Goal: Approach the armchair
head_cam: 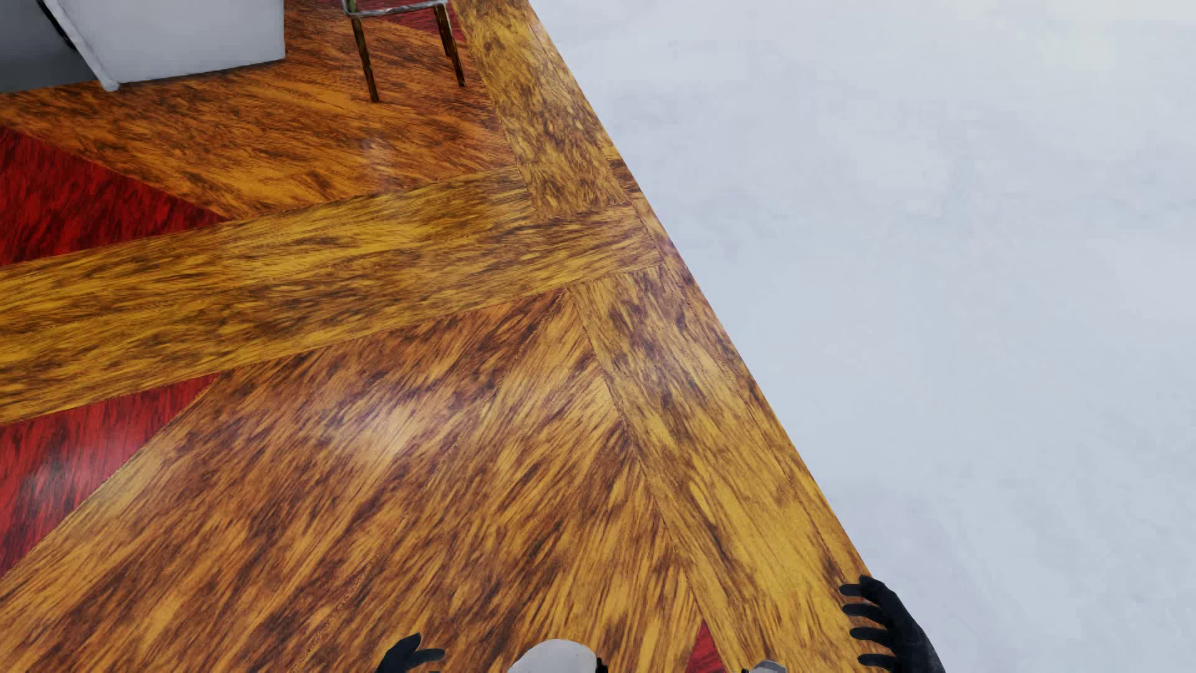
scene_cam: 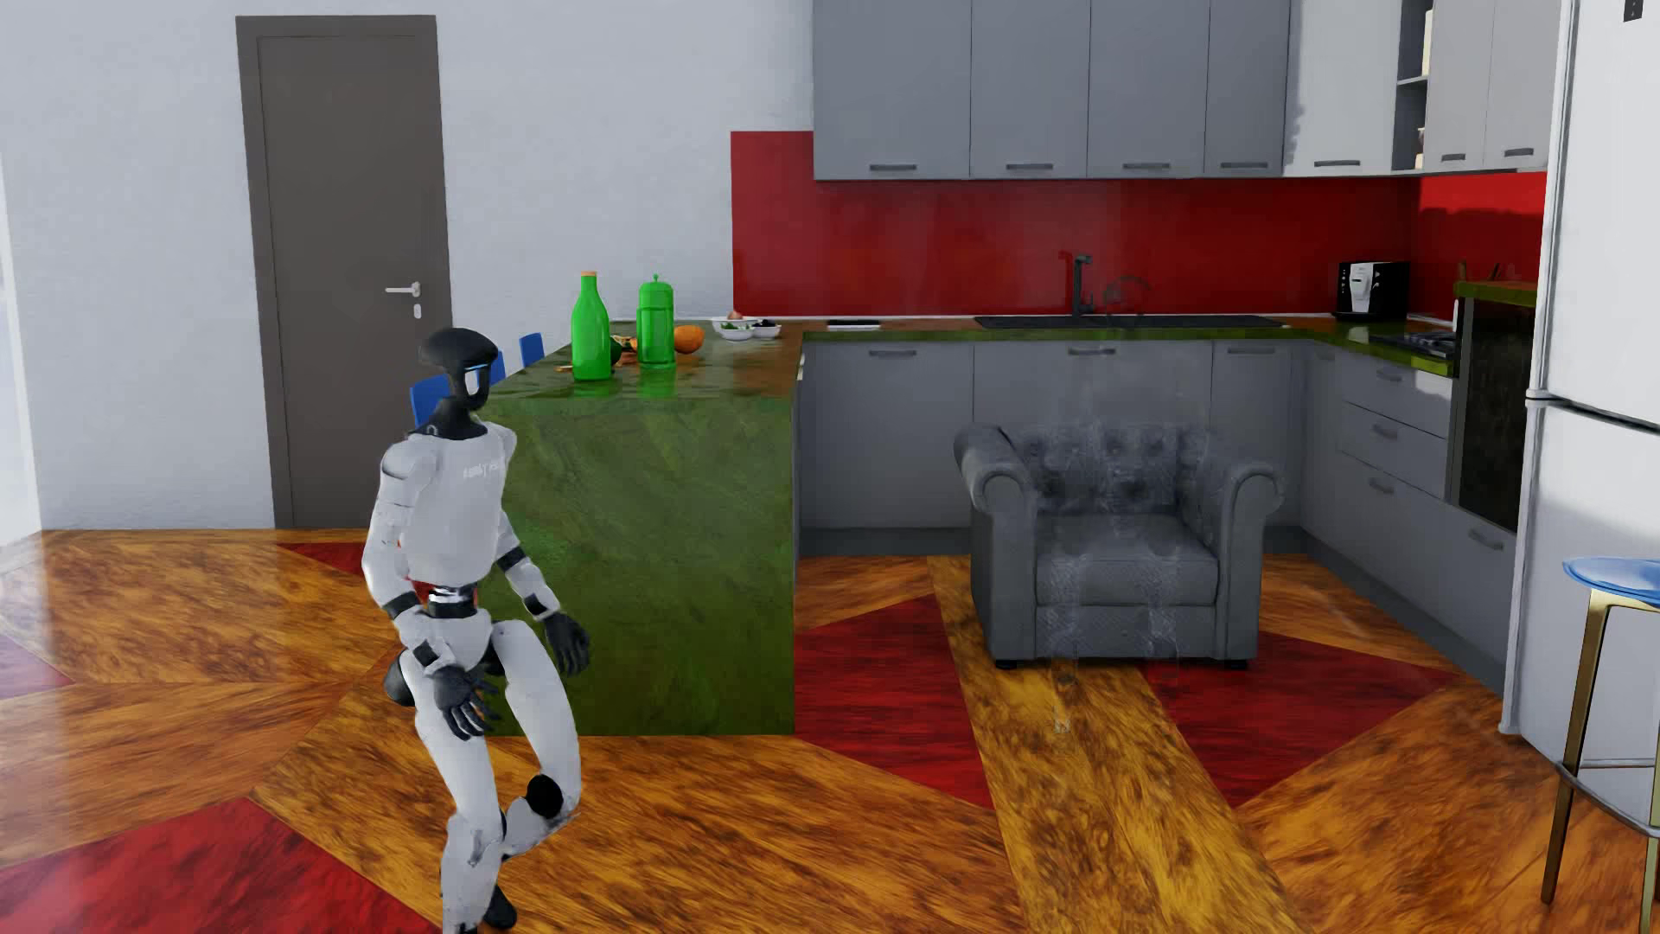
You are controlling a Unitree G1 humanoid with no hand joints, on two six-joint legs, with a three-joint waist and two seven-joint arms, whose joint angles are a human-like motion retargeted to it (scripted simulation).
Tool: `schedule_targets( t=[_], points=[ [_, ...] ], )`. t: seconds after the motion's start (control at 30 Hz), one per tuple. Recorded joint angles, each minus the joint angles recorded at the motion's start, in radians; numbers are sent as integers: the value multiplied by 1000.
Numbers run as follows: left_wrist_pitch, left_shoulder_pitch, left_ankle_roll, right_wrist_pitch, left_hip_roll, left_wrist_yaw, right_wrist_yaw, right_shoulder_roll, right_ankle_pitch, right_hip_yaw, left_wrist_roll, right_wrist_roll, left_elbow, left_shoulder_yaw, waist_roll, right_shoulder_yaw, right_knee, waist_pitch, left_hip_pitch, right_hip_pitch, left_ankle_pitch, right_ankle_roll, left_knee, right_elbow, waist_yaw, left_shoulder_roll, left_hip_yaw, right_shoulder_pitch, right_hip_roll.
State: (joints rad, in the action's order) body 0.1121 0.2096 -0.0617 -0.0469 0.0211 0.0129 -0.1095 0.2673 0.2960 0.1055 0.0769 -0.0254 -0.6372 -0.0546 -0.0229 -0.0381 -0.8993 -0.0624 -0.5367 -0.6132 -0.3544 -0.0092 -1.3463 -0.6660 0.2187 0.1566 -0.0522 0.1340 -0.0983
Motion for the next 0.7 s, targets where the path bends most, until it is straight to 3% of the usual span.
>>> schedule_targets(
  t=[0.03,0.1,0.13,0.2,0.27,0.33,0.37,0.4,0.43,0.47,0.5,0.53,0.57,0.6,0.63,0.67,0.7],
  points=[
    [1,30,35,4,-33,-23,-27,-31,40,29,-1,25,19,22,-21,-27,14,9,-21,62,-88,75,84,57,31,21,-25,-27,-13],
    [12,82,89,-5,-80,-21,-48,-88,132,79,-26,45,7,36,-58,-79,26,51,-20,171,-216,63,307,118,72,31,-11,-80,-30],
    [11,103,-1,-11,-77,-7,-45,-122,155,54,-30,34,-21,13,-53,-101,-57,52,26,186,-161,110,340,106,54,50,-19,-110,-46],
    [-7,102,-4,-21,-30,39,-14,-159,-47,-102,-33,-8,-114,-45,-2,-100,-363,60,104,40,-217,181,368,74,-65,78,3,-65,-9],
    [-14,33,3,17,7,83,35,-103,42,-160,-27,-45,-73,9,65,-6,-323,71,213,-58,-237,239,473,62,-172,35,52,55,33],
    [-26,-56,16,93,26,92,54,-67,79,-134,-67,-68,-3,-28,123,36,-182,51,336,-101,-246,271,550,84,-194,-14,102,144,27],
    [-30,-93,3,88,40,74,51,-70,55,-126,-90,-63,24,-14,148,43,-53,34,317,-91,-207,271,448,64,-188,-25,117,141,16],
    [-32,-111,-43,35,43,47,38,-34,-90,-102,-100,-40,47,-21,141,37,81,6,240,-30,-79,259,223,-6,-137,-32,106,122,-11],
    [-42,-82,-50,4,7,1,12,9,-37,-58,-89,-1,30,-21,86,37,61,-16,131,7,59,164,67,4,-87,-11,62,79,-18],
    [-48,-18,-35,-15,-32,-45,-20,10,11,-23,-77,34,10,3,40,24,57,-31,57,60,44,48,57,35,-45,23,10,21,-33],
    [-35,41,-27,-24,-78,-75,-48,-17,49,9,-74,56,9,54,-17,-15,75,-25,10,120,-60,54,126,58,17,41,-18,-35,-35],
    [-12,96,-12,-12,-105,-64,-61,-70,99,33,-78,59,11,56,-61,-58,71,2,-13,164,-147,124,254,103,52,53,-17,-91,-44],
    [12,139,51,-11,-104,-33,-57,-104,138,21,-77,44,-9,44,-94,-106,-2,24,6,179,-140,139,375,120,63,41,-3,-137,-55],
    [36,132,33,-27,-70,7,-39,-145,65,-34,-67,16,-70,-33,-101,-120,-197,18,56,132,-171,114,369,81,43,46,7,-165,-72],
    [54,104,36,-44,-47,39,-9,-156,-54,-107,-44,-16,-97,-72,-84,-111,-320,16,106,63,-205,87,382,56,10,47,22,-123,-39],
    [71,79,41,-58,-21,65,26,-153,-34,-150,-16,-51,-49,-53,-46,-61,-290,15,160,13,-232,66,408,39,-31,31,35,-51,-14],
    [77,42,42,-71,3,90,53,-113,79,-168,7,-81,24,-16,-4,-27,-69,17,195,-8,-262,48,402,28,-64,-11,47,28,-6]
  ],
)
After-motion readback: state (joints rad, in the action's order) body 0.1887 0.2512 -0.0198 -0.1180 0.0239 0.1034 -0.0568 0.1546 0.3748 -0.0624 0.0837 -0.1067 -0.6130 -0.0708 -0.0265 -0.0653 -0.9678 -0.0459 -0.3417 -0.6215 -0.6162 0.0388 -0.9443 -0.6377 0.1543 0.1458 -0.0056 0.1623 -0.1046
